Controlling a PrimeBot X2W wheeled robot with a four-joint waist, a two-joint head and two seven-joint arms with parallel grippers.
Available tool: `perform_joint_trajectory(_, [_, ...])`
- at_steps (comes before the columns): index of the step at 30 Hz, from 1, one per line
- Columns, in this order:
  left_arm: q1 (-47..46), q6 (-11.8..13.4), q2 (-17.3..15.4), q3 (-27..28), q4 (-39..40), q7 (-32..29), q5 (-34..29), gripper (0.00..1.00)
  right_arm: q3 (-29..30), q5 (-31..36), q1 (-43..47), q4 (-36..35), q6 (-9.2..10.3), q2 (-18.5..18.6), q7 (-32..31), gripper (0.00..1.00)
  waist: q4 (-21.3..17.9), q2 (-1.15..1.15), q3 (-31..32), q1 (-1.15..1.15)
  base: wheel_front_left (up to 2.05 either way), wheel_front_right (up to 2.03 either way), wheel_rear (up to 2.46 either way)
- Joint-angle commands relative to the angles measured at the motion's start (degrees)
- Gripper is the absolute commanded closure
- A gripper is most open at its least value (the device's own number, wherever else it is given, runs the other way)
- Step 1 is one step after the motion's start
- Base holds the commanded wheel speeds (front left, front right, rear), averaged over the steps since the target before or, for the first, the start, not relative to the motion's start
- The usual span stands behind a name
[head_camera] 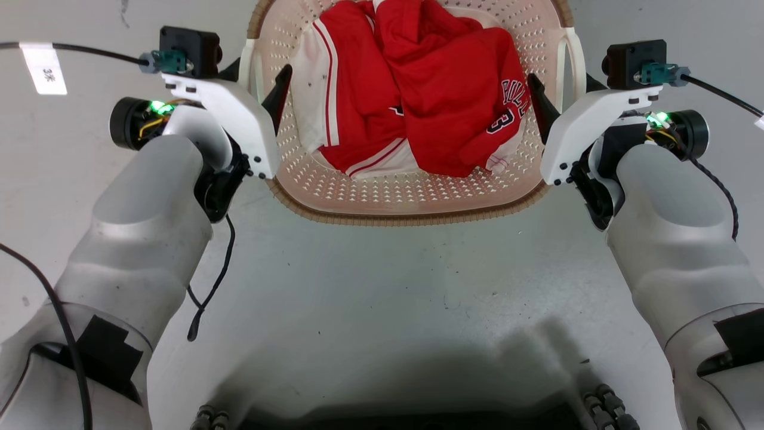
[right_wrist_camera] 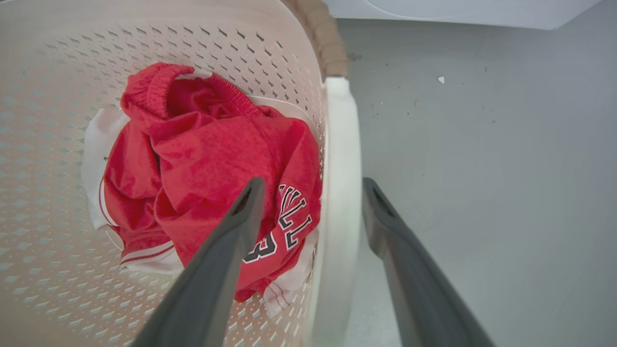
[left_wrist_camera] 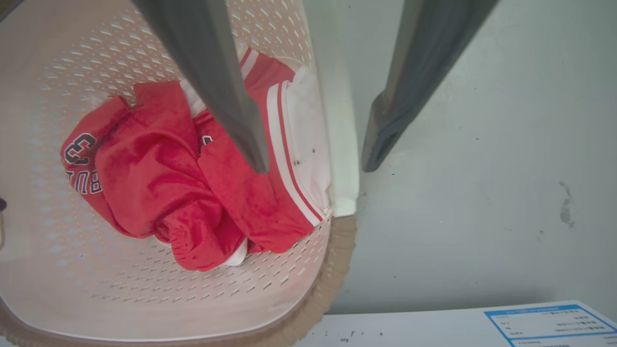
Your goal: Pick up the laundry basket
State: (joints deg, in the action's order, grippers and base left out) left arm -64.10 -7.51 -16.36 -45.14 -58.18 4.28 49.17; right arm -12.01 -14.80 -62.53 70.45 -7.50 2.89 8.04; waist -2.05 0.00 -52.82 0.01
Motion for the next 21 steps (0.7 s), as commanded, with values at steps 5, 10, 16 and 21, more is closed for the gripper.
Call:
perform_joint_trajectory(5, [-2.16,0.05,-0.26,-2.31,-1.03,0.02,2.39,0.0,-1.47,-2.11,-1.74,1.23,0.02,-0.04,0.2,0.0,-0.05,0.0,-1.01,-0.01,0.0,0.0,0.0])
perform_joint_trajectory(10, [-3.13,0.04,-0.22,-4.33,-1.17,-0.66,4.9,0.64,-2.36,-3.99,-2.45,1.83,0.02,-0.05,1.06,0.72,0.06,0.0,-1.61,-0.01,0.0,0.0,0.0])
perform_joint_trajectory(16, [-3.75,-0.11,-0.26,-7.18,-0.6,-0.43,7.25,1.0,-4.94,-6.42,-2.43,2.07,-0.06,-0.3,0.96,1.0,0.15,0.0,-1.7,-0.01,0.0,0.0,0.0])
perform_joint_trajectory(21, [-4.08,-0.26,-0.55,-9.57,-0.26,-0.49,8.97,1.0,-6.67,-8.14,-2.25,2.27,-0.1,-0.28,1.05,1.0,0.27,0.0,-1.11,-0.01,0.0,0.0,0.0])
